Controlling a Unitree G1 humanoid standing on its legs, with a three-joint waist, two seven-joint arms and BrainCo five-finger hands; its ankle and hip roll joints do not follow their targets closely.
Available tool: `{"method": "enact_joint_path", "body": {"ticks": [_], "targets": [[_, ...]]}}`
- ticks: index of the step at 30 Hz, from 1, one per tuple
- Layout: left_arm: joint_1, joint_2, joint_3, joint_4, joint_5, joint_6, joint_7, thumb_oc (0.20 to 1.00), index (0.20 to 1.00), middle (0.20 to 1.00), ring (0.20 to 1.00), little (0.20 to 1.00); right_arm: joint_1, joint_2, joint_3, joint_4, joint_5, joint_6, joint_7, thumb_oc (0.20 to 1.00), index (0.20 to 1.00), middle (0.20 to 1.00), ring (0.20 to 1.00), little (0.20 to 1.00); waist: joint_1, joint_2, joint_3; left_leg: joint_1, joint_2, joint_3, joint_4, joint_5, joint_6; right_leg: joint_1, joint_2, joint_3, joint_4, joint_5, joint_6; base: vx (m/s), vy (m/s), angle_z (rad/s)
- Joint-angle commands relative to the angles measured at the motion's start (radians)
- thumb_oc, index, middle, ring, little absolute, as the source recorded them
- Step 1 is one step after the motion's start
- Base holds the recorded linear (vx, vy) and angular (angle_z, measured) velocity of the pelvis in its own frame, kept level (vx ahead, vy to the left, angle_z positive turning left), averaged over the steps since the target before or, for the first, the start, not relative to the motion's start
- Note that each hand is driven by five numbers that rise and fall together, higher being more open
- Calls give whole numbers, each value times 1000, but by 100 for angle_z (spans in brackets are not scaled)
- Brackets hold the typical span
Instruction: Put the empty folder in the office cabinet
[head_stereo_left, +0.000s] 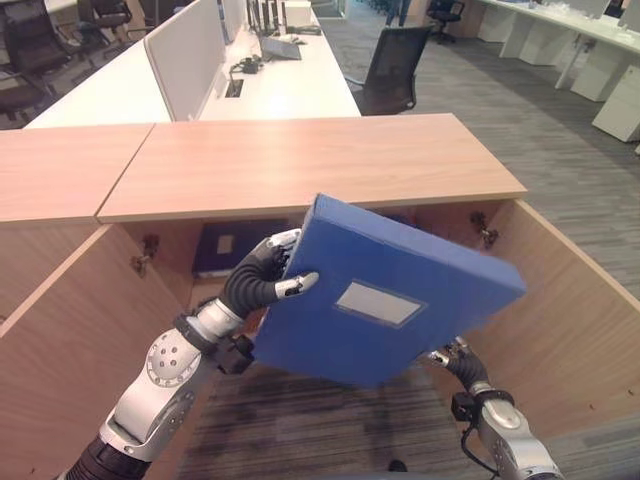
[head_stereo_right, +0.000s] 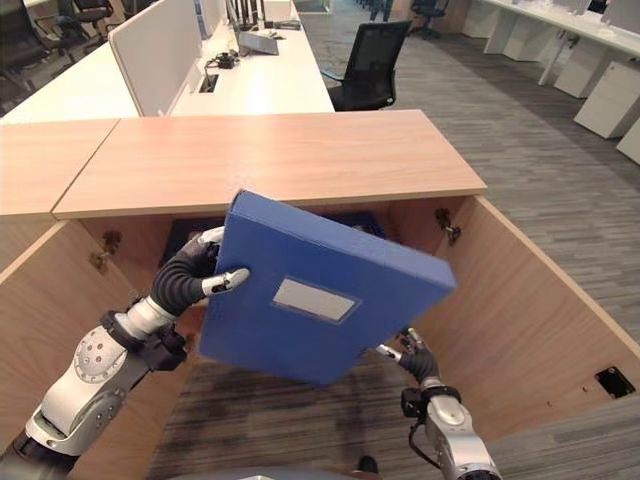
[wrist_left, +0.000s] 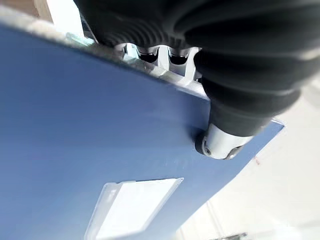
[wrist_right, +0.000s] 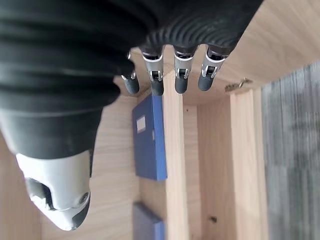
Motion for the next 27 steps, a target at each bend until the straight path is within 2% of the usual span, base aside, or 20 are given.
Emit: {"method": "enact_joint_path", "body": {"ticks": [1, 7, 10, 15, 16, 19, 23, 27], "targets": [[-54, -34, 73, -50, -170, -60, -28, 200, 200, 200, 200, 200, -55, 24, -62, -62, 128, -85, 36, 1000, 1000, 1000, 1000, 1000, 6, -48, -3, -20, -52, -81, 11, -106, 71, 32, -81, -76, 34, 12, 68, 0, 0, 0], [-25, -79, 92, -22, -213, -53, -35, 200, 200, 200, 200, 200, -28, 32, -107, -143, 218, -105, 53, 1000, 1000, 1000, 1000, 1000, 0, -48, 1, -20, -51, -80, 11, -106, 71, 29, -79, -72, 36, 11, 66, 0, 0, 0], [61, -102, 167, 14, -138, -56, -25, 200, 200, 200, 200, 200, 12, 29, -175, -226, 286, -131, 89, 1000, 1000, 1000, 1000, 1000, -3, -45, 4, -20, -50, -79, 11, -105, 69, 30, -76, -69, 34, 7, 63, 0, 0, 0], [161, -129, 309, 88, 34, -78, 13, 200, 200, 200, 200, 200, 72, 4, -276, -243, 254, -134, 105, 1000, 1000, 1000, 1000, 1000, -5, -47, 4, -20, -48, -77, 11, -107, 67, 31, -75, -72, 33, 4, 61, 0, 0, 0], [162, -130, 310, 87, 35, -78, 14, 200, 200, 200, 200, 200, 73, 4, -276, -244, 254, -133, 104, 1000, 1000, 1000, 1000, 1000, -6, -46, 4, -20, -47, -77, 11, -107, 67, 31, -75, -72, 33, 4, 61, 0, 0, 0], [189, -145, 394, 118, 101, -90, 41, 200, 200, 200, 200, 200, 97, 2, -328, -244, 232, -128, 107, 1000, 1000, 1000, 1000, 1000, -7, -46, 7, -22, -46, -75, 11, -108, 67, 28, -74, -70, 31, 4, 60, 0, 0, 0], [197, -178, 459, 156, 172, -103, 76, 200, 200, 200, 200, 200, 108, 4, -354, -266, 239, -125, 133, 1000, 1000, 1000, 1000, 1000, -7, -47, 12, -22, -45, -72, 11, -108, 68, 24, -73, -65, 28, 6, 58, -4, -1, -1], [179, -191, 459, 166, 179, -107, 79, 200, 200, 200, 200, 200, 96, -1, -336, -281, 234, -118, 149, 1000, 1000, 1000, 1000, 1000, -7, -48, 14, -20, -45, -68, 11, -108, 67, 23, -72, -63, 28, 6, 58, -6, -2, -2]]}}
